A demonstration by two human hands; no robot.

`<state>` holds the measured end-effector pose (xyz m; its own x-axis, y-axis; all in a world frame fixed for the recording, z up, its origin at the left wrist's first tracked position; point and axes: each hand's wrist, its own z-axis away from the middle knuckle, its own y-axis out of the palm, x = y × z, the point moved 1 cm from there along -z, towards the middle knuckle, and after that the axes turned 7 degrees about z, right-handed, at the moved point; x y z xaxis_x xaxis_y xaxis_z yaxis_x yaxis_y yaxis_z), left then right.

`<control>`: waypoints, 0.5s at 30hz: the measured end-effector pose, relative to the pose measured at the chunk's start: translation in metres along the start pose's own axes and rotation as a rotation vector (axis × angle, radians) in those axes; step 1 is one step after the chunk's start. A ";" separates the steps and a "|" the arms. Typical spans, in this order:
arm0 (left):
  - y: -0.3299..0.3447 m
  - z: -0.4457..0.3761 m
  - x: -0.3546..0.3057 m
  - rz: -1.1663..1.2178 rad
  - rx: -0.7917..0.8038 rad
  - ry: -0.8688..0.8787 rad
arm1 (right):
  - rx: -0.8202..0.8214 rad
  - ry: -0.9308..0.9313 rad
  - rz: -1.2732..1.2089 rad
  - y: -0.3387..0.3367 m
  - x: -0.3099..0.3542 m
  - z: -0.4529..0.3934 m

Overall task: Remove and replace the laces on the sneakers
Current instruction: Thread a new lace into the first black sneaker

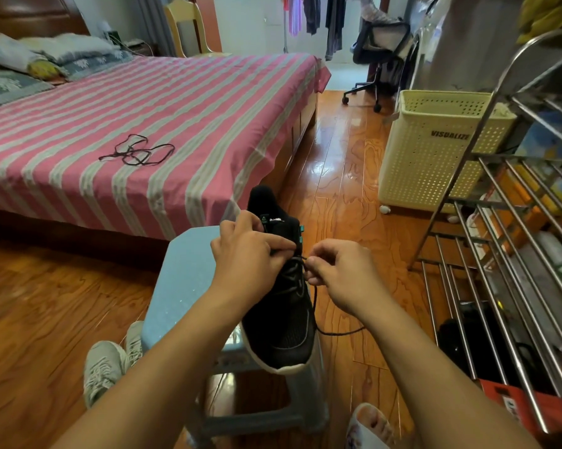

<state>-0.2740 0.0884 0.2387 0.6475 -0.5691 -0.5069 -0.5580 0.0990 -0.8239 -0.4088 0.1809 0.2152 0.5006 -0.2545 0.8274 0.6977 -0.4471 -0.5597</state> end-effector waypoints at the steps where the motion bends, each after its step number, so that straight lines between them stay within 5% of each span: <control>1: 0.000 -0.001 0.001 0.011 0.008 -0.019 | 0.005 -0.026 0.020 0.001 0.001 0.000; 6: 0.001 -0.001 -0.002 0.015 0.022 -0.019 | -0.041 0.033 0.042 0.003 -0.002 -0.005; 15: 0.001 -0.003 0.000 0.010 0.052 -0.014 | -0.042 -0.124 0.147 0.003 0.001 -0.013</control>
<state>-0.2761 0.0861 0.2384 0.6495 -0.5563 -0.5184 -0.5372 0.1467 -0.8306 -0.4128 0.1679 0.2149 0.6565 -0.2128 0.7236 0.5921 -0.4490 -0.6692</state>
